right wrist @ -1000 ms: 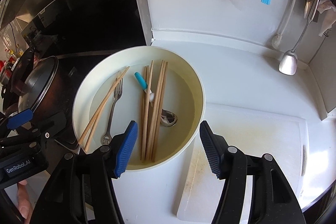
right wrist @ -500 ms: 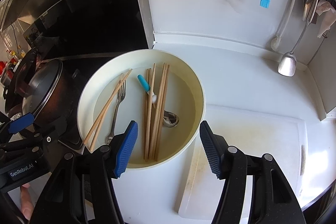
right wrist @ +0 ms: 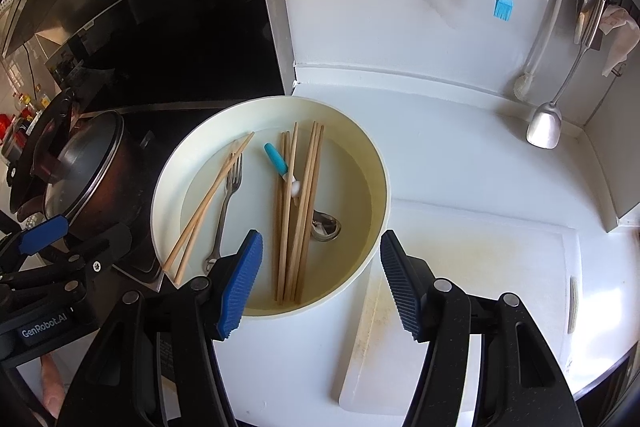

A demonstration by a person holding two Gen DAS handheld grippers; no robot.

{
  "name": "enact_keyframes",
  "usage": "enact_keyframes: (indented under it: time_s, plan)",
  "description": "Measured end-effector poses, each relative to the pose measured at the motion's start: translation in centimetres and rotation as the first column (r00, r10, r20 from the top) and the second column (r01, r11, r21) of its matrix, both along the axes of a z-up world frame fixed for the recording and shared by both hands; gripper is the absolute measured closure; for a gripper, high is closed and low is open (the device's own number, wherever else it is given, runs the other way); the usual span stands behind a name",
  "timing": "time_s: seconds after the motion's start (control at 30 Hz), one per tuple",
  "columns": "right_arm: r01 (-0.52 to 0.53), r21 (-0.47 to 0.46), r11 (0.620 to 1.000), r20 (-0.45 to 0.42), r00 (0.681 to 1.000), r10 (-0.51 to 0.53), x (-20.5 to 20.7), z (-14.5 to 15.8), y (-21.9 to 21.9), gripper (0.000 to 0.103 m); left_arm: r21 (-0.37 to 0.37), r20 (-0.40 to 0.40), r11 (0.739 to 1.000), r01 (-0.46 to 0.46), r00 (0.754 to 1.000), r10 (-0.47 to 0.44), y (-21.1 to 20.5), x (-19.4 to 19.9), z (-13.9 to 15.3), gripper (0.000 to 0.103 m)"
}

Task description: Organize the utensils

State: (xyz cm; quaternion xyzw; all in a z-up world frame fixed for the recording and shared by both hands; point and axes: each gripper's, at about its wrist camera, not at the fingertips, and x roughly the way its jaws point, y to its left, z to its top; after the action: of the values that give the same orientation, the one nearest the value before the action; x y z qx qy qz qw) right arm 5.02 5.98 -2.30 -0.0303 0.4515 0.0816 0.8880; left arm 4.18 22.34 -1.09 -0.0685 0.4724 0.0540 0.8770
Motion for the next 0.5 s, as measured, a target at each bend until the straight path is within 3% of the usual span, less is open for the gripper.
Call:
enact_keyframes:
  time_s: [0.5]
  plan:
    - [-0.008, -0.007, 1.0, 0.004, 1.0, 0.009, -0.18, 0.32, 0.45, 0.044, 0.017, -0.008, 1.0, -0.018, 1.0, 0.018, 0.23, -0.08, -0.05, 0.006]
